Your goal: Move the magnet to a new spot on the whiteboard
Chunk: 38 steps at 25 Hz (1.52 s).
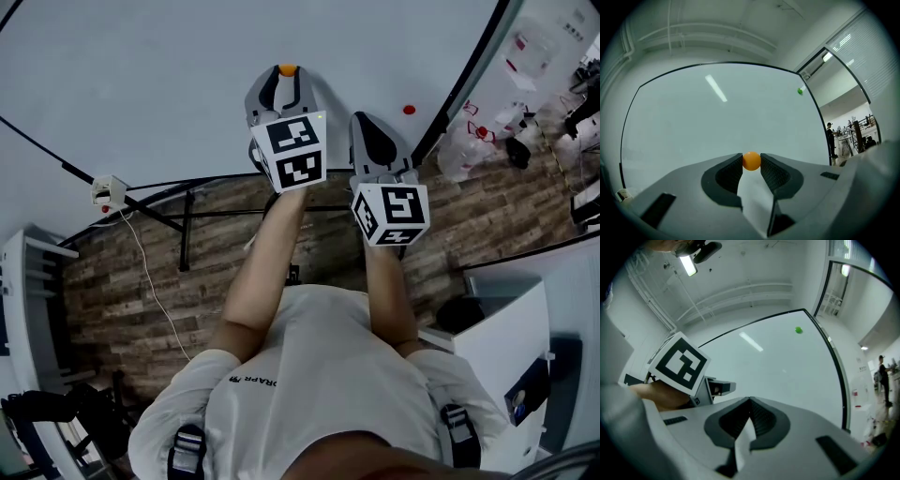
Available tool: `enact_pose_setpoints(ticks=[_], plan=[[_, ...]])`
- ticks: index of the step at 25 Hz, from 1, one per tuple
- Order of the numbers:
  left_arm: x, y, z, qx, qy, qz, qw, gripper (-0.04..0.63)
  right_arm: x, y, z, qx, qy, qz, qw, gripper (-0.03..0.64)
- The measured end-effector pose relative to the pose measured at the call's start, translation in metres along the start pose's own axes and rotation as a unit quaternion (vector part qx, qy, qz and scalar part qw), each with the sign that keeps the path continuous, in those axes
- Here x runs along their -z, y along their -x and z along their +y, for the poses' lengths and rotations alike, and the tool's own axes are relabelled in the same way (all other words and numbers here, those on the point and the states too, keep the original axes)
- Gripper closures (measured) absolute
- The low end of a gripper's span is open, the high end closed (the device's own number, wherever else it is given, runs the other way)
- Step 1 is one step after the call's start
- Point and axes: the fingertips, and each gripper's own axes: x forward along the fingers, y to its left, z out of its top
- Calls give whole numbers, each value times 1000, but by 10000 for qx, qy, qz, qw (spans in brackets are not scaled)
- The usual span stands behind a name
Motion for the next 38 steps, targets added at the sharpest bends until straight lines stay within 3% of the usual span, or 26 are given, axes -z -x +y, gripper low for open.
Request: enact_pose_setpoints(ticks=[18,38], plan=[[1,30,-3,81,-71,-333,9994,476,-1,-1,6,-10,49,3,10000,604],[23,56,-20,205,-61,-393,9990,476,7,3,1,46,41,74,10000,604]])
